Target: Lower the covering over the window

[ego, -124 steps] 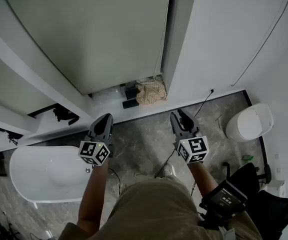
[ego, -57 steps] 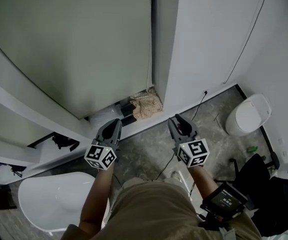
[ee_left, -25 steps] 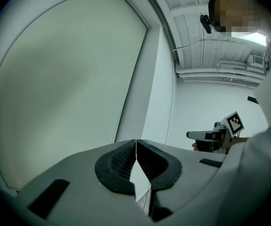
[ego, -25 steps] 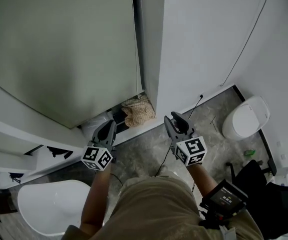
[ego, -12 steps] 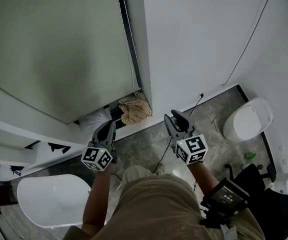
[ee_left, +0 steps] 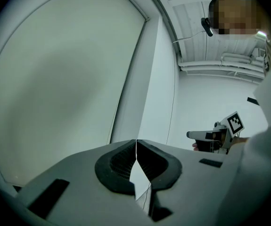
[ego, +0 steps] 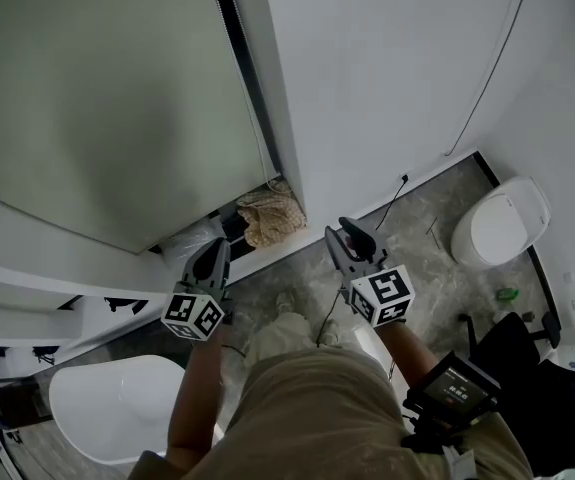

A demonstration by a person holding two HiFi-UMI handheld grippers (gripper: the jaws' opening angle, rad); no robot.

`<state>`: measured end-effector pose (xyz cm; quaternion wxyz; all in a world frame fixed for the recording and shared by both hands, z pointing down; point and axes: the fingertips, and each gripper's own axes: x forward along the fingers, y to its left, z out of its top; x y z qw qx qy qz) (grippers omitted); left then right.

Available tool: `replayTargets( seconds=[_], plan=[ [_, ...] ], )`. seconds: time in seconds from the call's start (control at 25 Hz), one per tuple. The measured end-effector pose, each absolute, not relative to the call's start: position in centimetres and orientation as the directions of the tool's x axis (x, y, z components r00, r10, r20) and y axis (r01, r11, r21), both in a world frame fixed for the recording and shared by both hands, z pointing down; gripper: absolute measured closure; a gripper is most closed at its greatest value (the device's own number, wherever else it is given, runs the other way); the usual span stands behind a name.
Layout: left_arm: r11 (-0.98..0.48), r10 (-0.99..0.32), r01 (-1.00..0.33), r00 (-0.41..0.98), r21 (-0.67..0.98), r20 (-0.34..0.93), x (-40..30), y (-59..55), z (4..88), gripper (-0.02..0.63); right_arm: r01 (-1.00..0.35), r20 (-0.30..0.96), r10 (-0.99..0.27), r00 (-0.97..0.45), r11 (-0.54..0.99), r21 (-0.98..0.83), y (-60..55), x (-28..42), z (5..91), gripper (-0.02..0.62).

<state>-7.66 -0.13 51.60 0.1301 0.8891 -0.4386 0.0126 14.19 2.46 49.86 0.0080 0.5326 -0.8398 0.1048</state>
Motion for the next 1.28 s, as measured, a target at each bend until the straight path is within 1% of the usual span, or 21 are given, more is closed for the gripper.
replayTargets(
  seconds=[0.52,0.68,0.96,1.28],
  plan=[
    [-0.693,-0.672,-0.683,0.728,0.234,0.134,-8.9,-8.4,52.0,0.584,-0.940,0.152,-0.932,-0.328,0.306,-0.151,-2.7,11.2,49.8,0.482],
    [-0.705,-0.657,-0.663,0.744,0.253,0.119,-11.4,-11.8,53.9,0.584,-0.947,0.169,-0.935,-0.312,0.292,-0.135,-5.6,8.6,51.7,0.482],
    [-0.722,-0.644,-0.644,0.759,0.254,0.095,-13.4,-15.4,53.2,0.584,-0.953,0.147,-0.943,-0.298,0.284,-0.107,-8.7,6.5,50.1,0.482],
    [-0.738,-0.627,-0.627,0.774,0.249,0.089,-13.2,-17.6,52.9,0.584,-0.960,0.142,-0.951,-0.274,0.263,-0.095,-9.5,6.9,49.6,0.482]
  ],
)
